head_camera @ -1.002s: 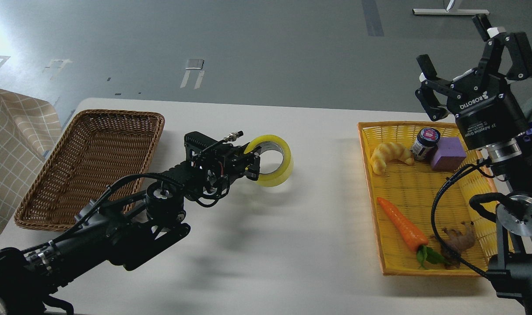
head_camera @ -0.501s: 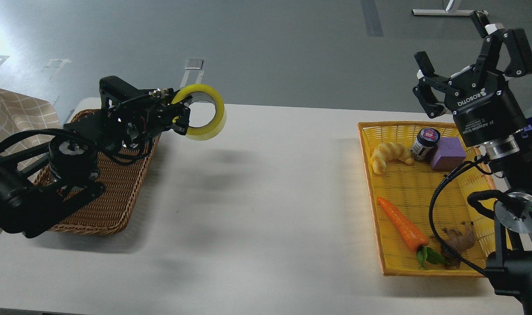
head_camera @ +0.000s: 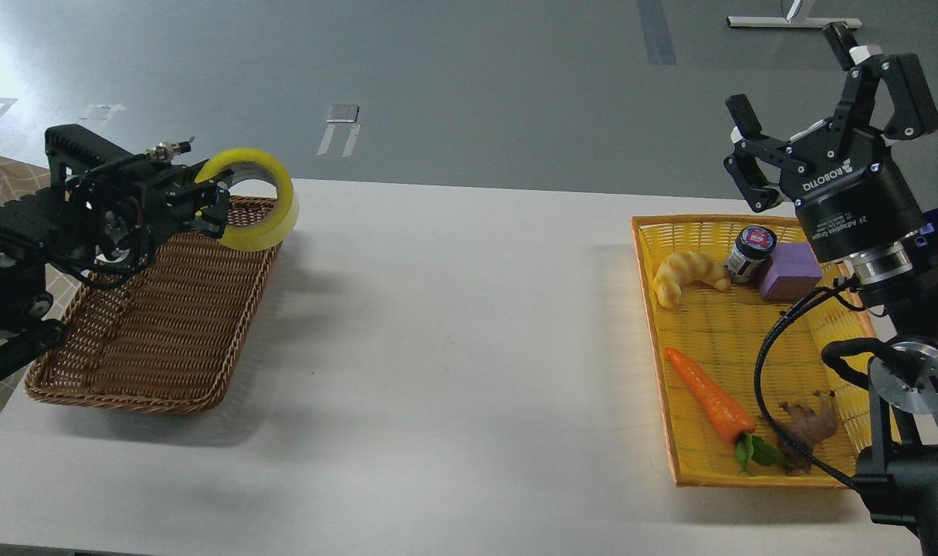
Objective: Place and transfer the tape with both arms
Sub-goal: 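Lower the tape roll into the basket and release it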
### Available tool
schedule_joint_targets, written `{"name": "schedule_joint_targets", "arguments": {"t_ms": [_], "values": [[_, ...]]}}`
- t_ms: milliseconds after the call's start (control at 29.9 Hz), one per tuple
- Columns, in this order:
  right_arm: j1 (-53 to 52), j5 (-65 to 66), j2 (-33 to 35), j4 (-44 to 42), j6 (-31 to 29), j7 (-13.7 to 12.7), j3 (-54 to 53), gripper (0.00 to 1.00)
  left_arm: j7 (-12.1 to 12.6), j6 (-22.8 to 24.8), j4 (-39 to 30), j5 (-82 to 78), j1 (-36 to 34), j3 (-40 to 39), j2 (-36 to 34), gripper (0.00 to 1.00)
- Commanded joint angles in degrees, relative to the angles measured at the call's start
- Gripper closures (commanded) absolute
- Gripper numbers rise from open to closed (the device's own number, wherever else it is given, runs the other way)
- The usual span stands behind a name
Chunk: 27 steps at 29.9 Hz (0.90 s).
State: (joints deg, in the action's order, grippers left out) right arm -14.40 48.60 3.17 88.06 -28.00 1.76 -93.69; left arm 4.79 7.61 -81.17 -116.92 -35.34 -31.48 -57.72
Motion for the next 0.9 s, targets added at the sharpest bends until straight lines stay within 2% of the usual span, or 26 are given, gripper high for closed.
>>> {"name": "schedule_joint_targets", "arguments": {"t_ms": [0,100,167,200,267,535,869], "values": [[0.16,0.0,-0.01,0.18,0.0,-0.09,0.08,0.0,-0.22,-1.72,2.41,0.03,1.59,0.02,-0.64,0.97],[0.16,0.0,-0.01,0.27,0.0,-0.09,0.08,0.0,-1.8,-2.6,6.18,0.11,2.47,0.02,-0.56,0.97],[0.16,0.0,-0.01,0.18,0.0,-0.09,0.08,0.0,-3.99,-4.7,9.78,0.11,3.17,0.11,-0.47,0.97],[0.16,0.0,-0.01,0.18,0.0,-0.09,0.08,0.0,-4.0,-4.71,9.8,0.11,3.18,0.11,-0.47,0.97],[0.25,0.0,-0.01,0.09,0.0,-0.09,0.17,0.0,-5.57,-6.03,10.94,0.2,4.23,0.11,-0.56,0.97],[0.51,0.0,-0.01,0.18,0.0,-1.58,0.17,0.0,-6.2,-6.64,12.35,0.99,6.07,0.02,-0.12,0.96],[1.13,0.0,-0.01,0.36,0.0,-1.76,0.17,0.0,-10.06,-9.98,18.14,1.96,9.5,0.02,0.15,0.95]]}}
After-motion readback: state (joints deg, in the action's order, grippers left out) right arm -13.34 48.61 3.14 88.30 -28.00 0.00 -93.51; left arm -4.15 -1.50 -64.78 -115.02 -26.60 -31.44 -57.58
